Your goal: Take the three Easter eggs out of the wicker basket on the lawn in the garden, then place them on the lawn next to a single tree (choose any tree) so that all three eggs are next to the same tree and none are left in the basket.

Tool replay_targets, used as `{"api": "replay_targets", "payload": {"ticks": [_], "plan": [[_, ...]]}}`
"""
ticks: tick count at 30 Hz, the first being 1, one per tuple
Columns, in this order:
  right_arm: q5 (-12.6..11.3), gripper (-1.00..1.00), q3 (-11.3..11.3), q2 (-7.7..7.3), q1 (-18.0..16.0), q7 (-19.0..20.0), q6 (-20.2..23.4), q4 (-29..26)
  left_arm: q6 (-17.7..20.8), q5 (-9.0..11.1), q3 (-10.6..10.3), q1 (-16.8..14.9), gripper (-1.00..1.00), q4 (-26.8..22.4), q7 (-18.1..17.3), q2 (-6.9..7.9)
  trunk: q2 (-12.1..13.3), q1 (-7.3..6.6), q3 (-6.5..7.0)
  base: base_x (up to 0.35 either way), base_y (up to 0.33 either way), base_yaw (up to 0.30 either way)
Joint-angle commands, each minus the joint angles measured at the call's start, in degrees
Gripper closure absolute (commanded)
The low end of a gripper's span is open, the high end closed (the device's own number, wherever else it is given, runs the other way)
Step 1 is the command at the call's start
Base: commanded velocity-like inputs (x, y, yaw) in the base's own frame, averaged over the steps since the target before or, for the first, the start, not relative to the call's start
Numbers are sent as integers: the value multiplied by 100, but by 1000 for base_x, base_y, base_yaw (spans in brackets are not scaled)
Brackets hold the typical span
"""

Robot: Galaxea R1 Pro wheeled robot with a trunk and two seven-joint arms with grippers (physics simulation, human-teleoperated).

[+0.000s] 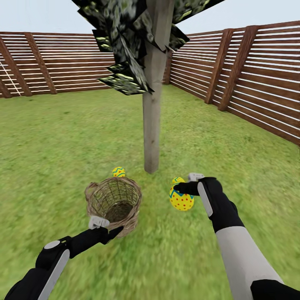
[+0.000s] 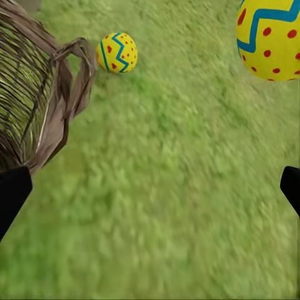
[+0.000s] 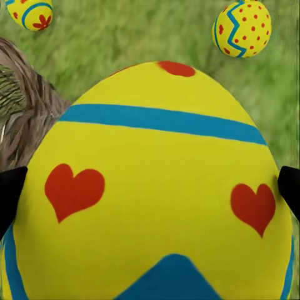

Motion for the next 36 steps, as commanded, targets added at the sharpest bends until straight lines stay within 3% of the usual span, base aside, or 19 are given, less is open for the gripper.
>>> {"api": "replay_targets", "payload": {"ticks": [1, 16, 20, 22, 24, 36], "plan": [[-27, 100, -5, 1, -2, -1, 27, -33, 48, 49, -7, -2, -100, -6, 9, 3, -2, -1, -5, 0, -315, 0], [-27, 100, -10, 1, -2, 2, 42, -197, 51, 44, -9, -2, -100, -6, 9, 3, -2, -1, -5, 27, -312, 0], [-31, 100, -14, 3, -2, 7, 42, -195, 48, 40, -34, -2, -100, -6, 0, 11, -2, -1, 9, 320, -39, -129], [-29, 100, -14, 8, -2, 7, 42, -194, 46, 40, -289, -2, -100, -6, 7, 12, -2, -1, 20, 321, -92, -245], [-31, 100, -14, 8, -2, 9, 42, -193, 43, 35, -383, -2, -100, -6, 14, 12, -2, -1, 32, 221, -149, -247], [-28, 100, -14, 2, -2, 8, 42, -193, -82, 41, -407, -2, -100, -6, 9, 12, -2, -1, 101, 17, -18, -248]]}}
